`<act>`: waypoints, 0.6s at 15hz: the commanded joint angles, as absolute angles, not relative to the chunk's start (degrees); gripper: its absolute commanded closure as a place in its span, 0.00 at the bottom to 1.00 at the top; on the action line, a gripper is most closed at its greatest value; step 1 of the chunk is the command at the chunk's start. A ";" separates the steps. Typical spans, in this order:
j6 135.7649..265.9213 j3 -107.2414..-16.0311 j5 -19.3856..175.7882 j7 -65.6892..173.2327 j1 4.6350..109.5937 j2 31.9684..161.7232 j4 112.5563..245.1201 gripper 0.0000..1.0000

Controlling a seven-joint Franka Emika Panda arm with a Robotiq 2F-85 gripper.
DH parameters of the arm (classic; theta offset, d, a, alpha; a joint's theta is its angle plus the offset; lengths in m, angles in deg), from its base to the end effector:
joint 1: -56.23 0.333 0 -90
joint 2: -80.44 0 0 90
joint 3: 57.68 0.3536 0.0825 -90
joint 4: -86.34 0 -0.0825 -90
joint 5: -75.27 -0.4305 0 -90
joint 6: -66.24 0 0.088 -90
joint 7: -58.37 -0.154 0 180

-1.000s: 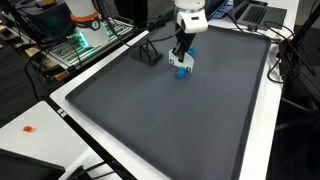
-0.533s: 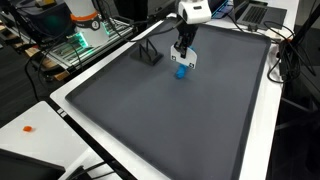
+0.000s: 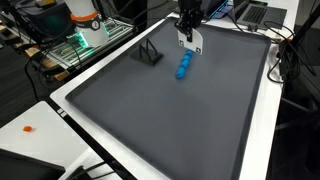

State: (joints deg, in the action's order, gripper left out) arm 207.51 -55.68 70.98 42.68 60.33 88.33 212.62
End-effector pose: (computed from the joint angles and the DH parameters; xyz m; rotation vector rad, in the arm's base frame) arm 0.5993 0.0661 0.2893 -3.0402 0.3412 -0.1703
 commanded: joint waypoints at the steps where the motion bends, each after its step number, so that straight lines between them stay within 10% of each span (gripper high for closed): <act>1: 208.10 -55.79 71.37 29.43 61.79 82.22 218.46 0.99; 9: 207.05 -54.63 69.39 4.92 60.70 74.91 227.43 0.99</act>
State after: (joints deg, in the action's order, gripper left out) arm 207.47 -55.42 71.17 11.72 61.51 78.78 222.71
